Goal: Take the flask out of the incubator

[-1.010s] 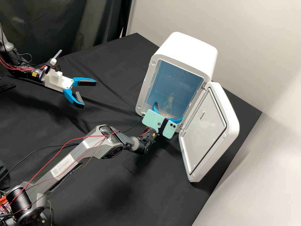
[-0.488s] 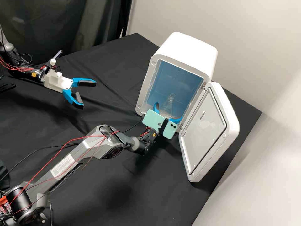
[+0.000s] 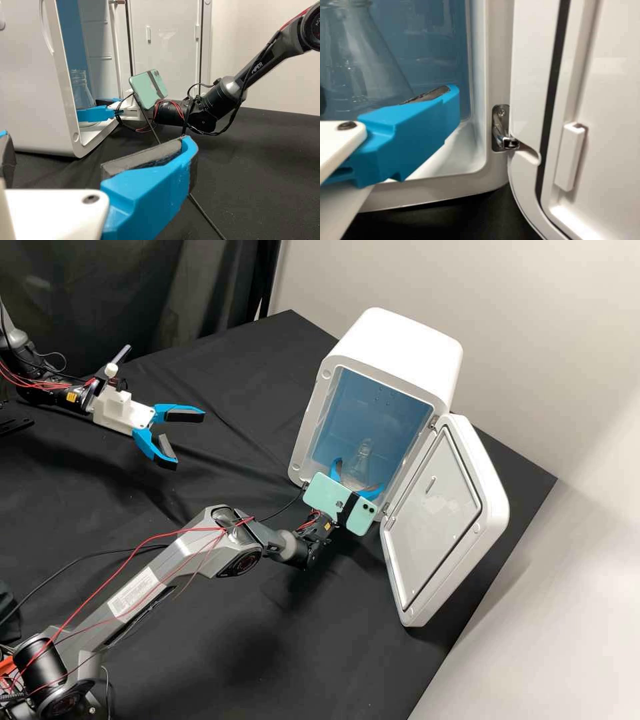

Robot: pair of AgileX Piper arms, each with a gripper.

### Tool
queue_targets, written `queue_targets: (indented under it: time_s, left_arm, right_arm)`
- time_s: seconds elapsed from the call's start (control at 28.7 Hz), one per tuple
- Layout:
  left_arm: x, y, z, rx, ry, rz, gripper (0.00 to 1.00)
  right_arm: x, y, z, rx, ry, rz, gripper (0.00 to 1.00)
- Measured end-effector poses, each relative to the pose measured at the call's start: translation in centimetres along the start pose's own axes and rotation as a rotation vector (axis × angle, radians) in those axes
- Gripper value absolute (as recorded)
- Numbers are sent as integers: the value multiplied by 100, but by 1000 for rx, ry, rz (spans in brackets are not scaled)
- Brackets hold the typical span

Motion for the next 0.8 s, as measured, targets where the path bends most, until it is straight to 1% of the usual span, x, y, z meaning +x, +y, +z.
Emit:
queue_targets:
  time_s: [0.14, 0.24, 0.8]
  left_arm:
    - [0, 0, 0, 0, 0, 0, 100]
    - [0, 0, 0, 0, 0, 0, 100]
    - [0, 0, 0, 0, 0, 0, 100]
  right_arm:
    - [7, -16, 20, 0, -1, -1, 0]
    - [13, -25, 31, 9, -1, -1, 0]
    - [11, -26, 32, 9, -1, -1, 0]
